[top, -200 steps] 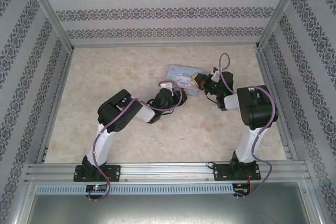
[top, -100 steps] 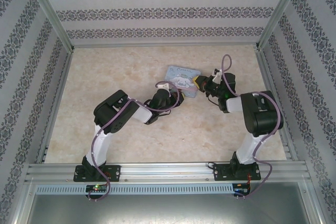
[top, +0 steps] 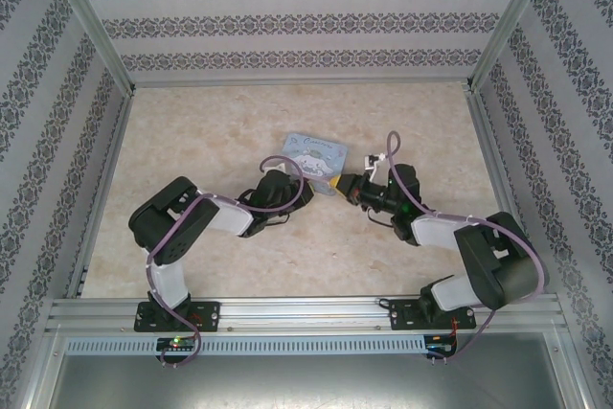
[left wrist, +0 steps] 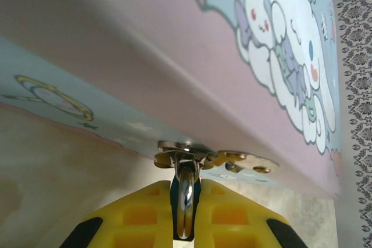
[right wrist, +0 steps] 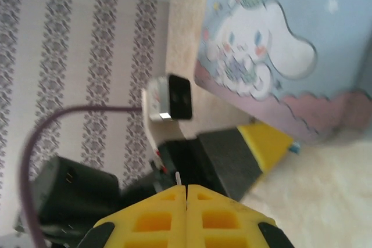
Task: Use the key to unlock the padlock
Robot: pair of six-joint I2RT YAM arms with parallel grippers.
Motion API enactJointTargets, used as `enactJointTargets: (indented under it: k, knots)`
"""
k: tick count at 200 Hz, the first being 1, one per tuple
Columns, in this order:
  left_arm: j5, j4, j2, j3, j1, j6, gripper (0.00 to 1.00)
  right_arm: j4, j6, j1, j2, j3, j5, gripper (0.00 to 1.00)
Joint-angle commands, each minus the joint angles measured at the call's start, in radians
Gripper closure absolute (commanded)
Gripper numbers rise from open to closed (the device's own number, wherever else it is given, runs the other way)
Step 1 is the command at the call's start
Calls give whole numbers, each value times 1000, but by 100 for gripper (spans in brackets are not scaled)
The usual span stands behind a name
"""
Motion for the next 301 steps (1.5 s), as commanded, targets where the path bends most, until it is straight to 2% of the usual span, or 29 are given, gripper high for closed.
enactJointTargets:
  k: [1, 50, 84, 174, 255, 301]
  knots:
    - [59, -58, -50, -6, 19, -20, 100, -2, -35, 46, -36, -62, 75, 100]
    - [242, -18, -52, 29, 44, -55, 100, 56, -2, 67, 23, -113, 107, 100]
    - [296, 22, -56, 29, 56, -123, 100, 80, 22, 77, 56, -109, 125, 100]
    - [296, 221, -27, 4, 63, -341, 100, 130, 130, 86, 94, -138, 197, 100]
    - [292, 231, -24, 4, 62, -363, 100, 114, 209, 89, 71, -114, 275, 100]
    - [295, 249, -10, 7, 62, -369, 100, 129, 225, 90, 94, -93, 274, 100]
